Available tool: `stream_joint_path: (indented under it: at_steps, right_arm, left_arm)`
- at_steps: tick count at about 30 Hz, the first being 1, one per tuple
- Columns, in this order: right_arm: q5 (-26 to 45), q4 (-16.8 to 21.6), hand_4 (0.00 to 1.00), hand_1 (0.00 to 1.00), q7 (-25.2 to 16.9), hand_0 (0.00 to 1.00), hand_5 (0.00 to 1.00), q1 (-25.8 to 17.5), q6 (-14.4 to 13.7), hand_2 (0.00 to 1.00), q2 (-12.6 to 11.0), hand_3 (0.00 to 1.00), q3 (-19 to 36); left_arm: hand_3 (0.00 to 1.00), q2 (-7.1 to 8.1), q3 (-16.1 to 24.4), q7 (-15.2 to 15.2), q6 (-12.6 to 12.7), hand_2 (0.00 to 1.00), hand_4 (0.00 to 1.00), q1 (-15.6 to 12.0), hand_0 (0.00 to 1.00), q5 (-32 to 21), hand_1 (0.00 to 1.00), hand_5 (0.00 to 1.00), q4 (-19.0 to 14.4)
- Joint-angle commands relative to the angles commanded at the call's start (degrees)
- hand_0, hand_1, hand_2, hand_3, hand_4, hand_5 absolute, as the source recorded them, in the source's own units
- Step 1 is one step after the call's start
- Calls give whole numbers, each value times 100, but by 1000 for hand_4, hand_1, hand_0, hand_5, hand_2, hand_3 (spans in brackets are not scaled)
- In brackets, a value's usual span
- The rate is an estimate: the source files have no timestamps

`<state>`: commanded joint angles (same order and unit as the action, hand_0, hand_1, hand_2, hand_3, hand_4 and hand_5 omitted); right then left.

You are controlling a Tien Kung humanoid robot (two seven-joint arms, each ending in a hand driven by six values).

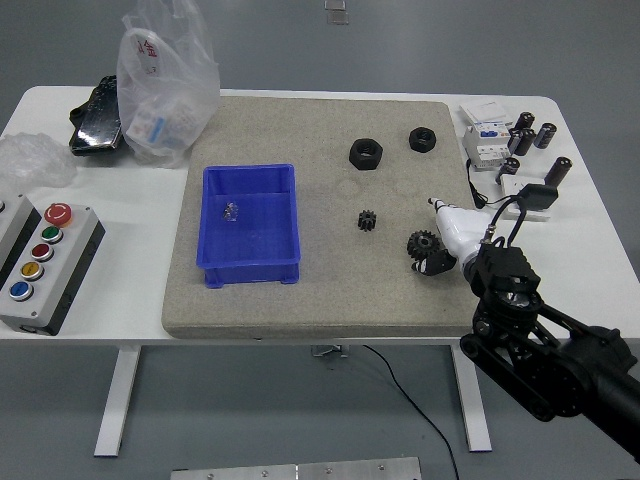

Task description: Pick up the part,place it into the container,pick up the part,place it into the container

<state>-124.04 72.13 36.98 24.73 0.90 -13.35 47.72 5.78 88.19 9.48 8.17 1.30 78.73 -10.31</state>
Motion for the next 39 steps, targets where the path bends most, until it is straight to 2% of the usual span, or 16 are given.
stream_joint_path:
  at_steps: [4, 5, 10, 11, 15, 21, 25, 29, 32, 36, 39]
  right_arm:
    - [41, -24, 410, 444, 0, 281, 141, 2, -48, 564, 2, 645, -39]
    - [58, -30, 468, 424, 0, 278, 23, 1, -78, 461, 0, 535, -55]
    - [101, -26, 468, 424, 0, 278, 23, 6, -247, 461, -24, 535, -113]
    - [107, -24, 479, 418, 0, 269, 2, 8, -272, 438, -29, 494, -125]
    - [129, -5, 479, 418, 0, 269, 2, 15, -389, 438, -51, 494, -182]
    - [158, 298, 474, 420, 0, 269, 2, 155, -680, 429, -166, 483, -378]
    - [225, 663, 466, 416, 0, 256, 2, 500, -890, 423, -222, 479, -732]
    - [373, 951, 460, 419, 0, 260, 2, 952, -1208, 405, -89, 475, -1214]
    - [660, 1007, 460, 419, -60, 260, 2, 1292, -1489, 405, 124, 475, -1617]
    - [1068, 877, 469, 444, -271, 278, 2, 1735, -1844, 408, 431, 473, -2185]
    - [1190, 708, 469, 444, -416, 278, 2, 1952, -1933, 408, 574, 473, -2588]
  left_arm:
    - [621, -4, -2, 1, -2, 561, 722, 0, 642, 2, 569, 335, 0]
    - [621, -5, -6, -1, -3, 562, 722, 1, 642, -1, 569, 334, 0]
    - [621, -5, -23, -13, -6, 562, 722, 7, 642, -13, 569, 334, 0]
    - [620, -5, -26, -15, -6, 561, 722, 8, 642, -15, 570, 334, 0]
    - [620, -4, -32, -18, -7, 561, 722, 7, 642, -19, 570, 334, 0]
    - [621, -3, -32, -12, -3, 561, 722, 3, 643, -21, 570, 334, 0]
    - [620, 1, -28, -3, -1, 561, 722, 3, 643, -15, 569, 335, 0]
    - [621, 2, -26, 13, 0, 561, 722, 15, 643, -5, 569, 335, 0]
    - [621, 2, -28, 24, 0, 561, 722, 29, 643, 1, 569, 335, 0]
    - [621, 3, -45, 28, 0, 561, 722, 56, 643, 0, 569, 334, 0]
    - [621, -1, -54, 35, 1, 561, 722, 63, 643, -4, 569, 334, 0]
